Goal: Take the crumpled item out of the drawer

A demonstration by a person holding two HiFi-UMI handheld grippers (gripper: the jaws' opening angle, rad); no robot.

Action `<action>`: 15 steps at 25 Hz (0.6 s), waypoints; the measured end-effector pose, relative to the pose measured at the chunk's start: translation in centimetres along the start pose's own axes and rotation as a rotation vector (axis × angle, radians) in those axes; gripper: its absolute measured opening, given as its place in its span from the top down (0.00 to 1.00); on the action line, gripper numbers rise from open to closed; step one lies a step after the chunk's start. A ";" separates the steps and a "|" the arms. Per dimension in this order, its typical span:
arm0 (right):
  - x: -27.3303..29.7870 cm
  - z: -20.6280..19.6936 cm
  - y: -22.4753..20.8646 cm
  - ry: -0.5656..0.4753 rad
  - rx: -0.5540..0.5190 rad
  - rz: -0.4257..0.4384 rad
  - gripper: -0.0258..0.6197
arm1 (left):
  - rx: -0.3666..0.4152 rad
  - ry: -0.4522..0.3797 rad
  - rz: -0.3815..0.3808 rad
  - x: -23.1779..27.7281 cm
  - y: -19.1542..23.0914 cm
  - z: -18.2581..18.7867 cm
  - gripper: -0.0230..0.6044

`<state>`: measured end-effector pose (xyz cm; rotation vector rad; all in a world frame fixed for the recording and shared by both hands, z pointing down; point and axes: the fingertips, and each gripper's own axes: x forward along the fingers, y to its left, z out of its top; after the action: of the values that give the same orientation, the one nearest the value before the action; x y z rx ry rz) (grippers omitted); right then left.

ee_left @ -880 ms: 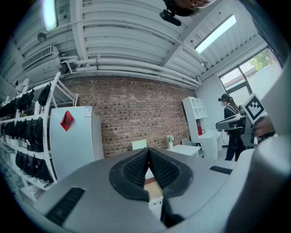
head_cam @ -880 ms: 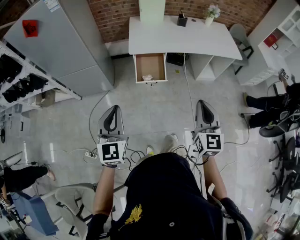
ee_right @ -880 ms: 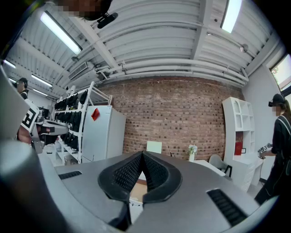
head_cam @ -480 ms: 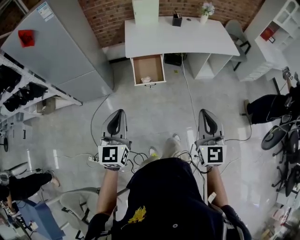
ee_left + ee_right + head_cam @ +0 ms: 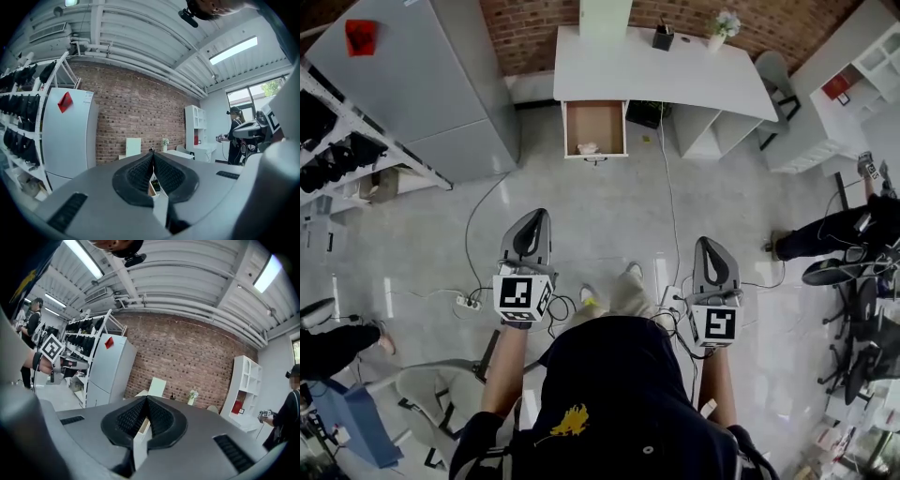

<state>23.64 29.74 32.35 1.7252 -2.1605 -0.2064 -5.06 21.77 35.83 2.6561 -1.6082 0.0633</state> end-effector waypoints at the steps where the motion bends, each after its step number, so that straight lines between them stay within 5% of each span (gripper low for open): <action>1: -0.1 0.0 0.0 0.006 0.017 -0.004 0.92 | 0.000 -0.001 0.000 -0.4 0.1 -0.1 0.93; 15: 3.1 2.3 2.1 0.005 0.078 0.048 0.92 | 0.000 0.006 0.074 -3.7 4.2 -0.7 0.93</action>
<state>20.31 27.01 31.50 1.7115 -2.2313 -0.1061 -10.47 23.11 36.35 2.5930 -1.7046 0.0730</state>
